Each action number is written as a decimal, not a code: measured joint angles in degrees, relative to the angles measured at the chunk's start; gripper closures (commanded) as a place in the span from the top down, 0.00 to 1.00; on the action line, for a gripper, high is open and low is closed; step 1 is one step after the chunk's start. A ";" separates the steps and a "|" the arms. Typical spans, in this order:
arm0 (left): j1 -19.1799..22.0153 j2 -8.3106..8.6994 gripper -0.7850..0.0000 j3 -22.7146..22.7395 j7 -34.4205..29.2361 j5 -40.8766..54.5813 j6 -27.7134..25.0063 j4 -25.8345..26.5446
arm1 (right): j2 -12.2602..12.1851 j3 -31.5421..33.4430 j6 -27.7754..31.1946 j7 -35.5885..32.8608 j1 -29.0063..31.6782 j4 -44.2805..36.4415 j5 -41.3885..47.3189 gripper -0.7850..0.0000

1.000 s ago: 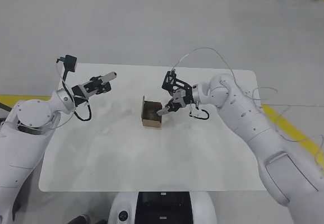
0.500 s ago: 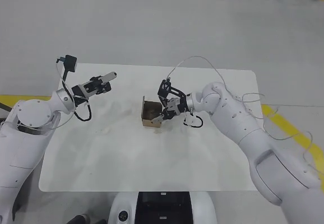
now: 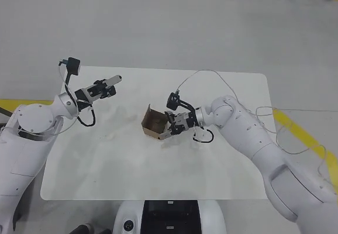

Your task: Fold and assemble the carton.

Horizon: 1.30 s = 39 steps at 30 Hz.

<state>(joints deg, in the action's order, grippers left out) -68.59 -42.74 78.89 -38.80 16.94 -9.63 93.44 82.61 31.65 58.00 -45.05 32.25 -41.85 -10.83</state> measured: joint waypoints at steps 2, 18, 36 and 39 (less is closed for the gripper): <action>0.00 0.00 1.00 0.00 0.00 0.00 0.00 0.00 | -0.68 -0.02 0.00 -0.82 1.13 -1.95 0.67 1.00; 0.00 0.00 1.00 0.00 0.00 0.00 0.00 0.00 | -7.67 1.86 0.00 -1.24 13.19 -22.99 -2.15 1.00; 0.00 0.00 1.00 0.00 0.00 0.00 0.00 0.00 | -10.26 7.94 -3.07 3.75 7.49 -26.78 -18.46 1.00; 0.00 0.00 1.00 0.00 0.00 0.00 0.00 0.00 | -8.35 5.20 -1.56 6.91 4.48 -22.59 -18.13 1.00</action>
<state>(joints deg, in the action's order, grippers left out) -68.59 -42.74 78.89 -38.80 16.94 -9.63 93.44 74.25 36.85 56.45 -38.13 36.73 -64.44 -28.97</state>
